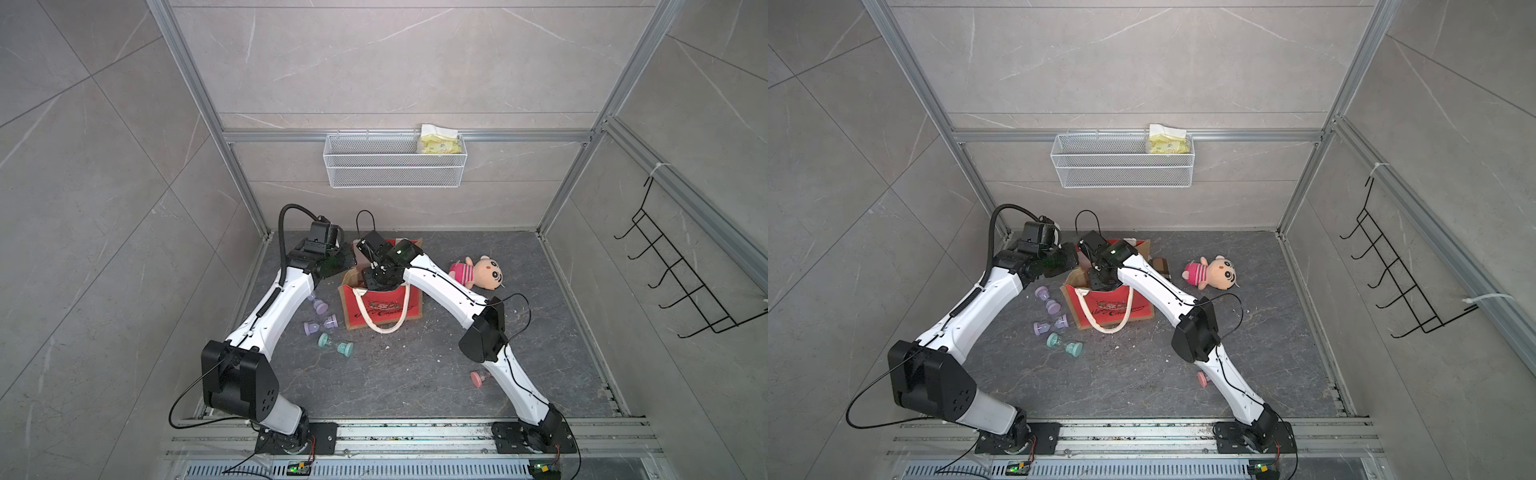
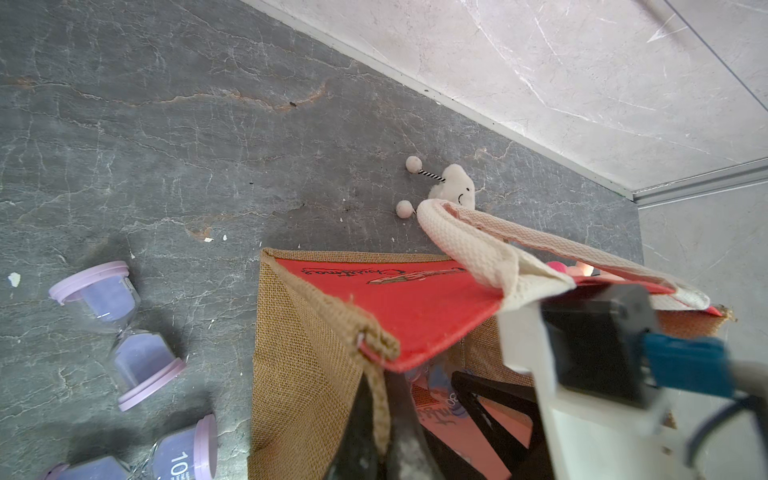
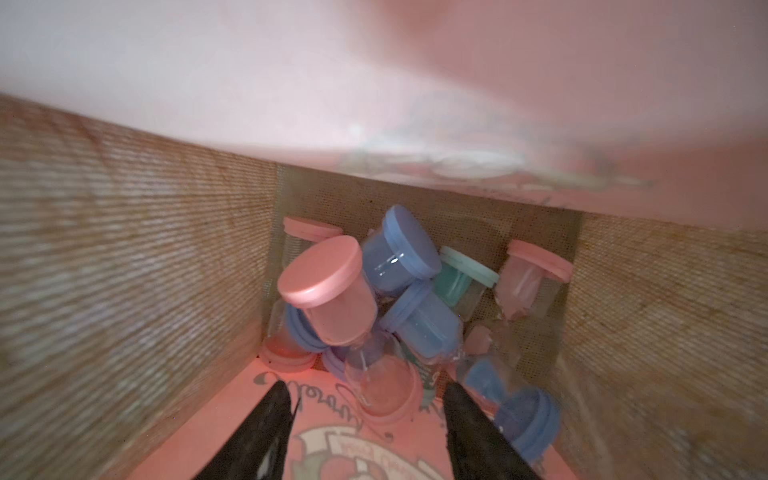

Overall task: Put the hourglass into the canvas bag
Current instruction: Place the hourglass in the canvas bag.

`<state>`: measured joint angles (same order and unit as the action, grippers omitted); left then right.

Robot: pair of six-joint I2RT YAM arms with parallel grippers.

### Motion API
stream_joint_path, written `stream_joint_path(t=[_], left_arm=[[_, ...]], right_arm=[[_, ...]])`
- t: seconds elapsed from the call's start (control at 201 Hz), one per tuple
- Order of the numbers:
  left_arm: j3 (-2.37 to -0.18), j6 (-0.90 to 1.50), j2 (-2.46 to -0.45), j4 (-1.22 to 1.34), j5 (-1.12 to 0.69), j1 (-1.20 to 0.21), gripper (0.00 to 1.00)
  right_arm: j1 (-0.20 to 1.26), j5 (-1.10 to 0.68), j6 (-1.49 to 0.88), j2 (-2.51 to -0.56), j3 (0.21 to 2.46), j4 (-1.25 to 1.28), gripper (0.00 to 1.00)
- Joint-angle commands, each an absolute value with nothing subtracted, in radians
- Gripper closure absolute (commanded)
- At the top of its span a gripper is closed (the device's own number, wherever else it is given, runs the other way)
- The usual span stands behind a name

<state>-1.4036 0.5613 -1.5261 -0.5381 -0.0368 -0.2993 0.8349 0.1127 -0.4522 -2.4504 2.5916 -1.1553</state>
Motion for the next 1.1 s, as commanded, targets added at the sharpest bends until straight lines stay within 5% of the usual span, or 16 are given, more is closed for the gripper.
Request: stream_joint_path(t=[0.0,0.503,0.757,1.09], left_arm=[[-1.403,0.568,-1.476,-0.502,-0.052,-0.3,1.0],[-1.41,0.572,-1.489,-0.528,-0.07,-0.301,1.0],[-1.412,0.582,-1.502,-0.537,-0.122,-0.308,1.0],[-1.39,0.603,-1.485,-0.563,-0.112,-0.33,1.0]], right_arm=[[0.837,0.125,-0.452,-2.372,2.624,-1.197,0.36],[0.804,0.203,-0.465,-1.811,2.146,-0.976,0.2],[0.564,0.144,-0.52,-1.549,1.7,-0.881,0.11],[0.4,0.227,-0.363,-1.597,1.377,-0.891,0.05]])
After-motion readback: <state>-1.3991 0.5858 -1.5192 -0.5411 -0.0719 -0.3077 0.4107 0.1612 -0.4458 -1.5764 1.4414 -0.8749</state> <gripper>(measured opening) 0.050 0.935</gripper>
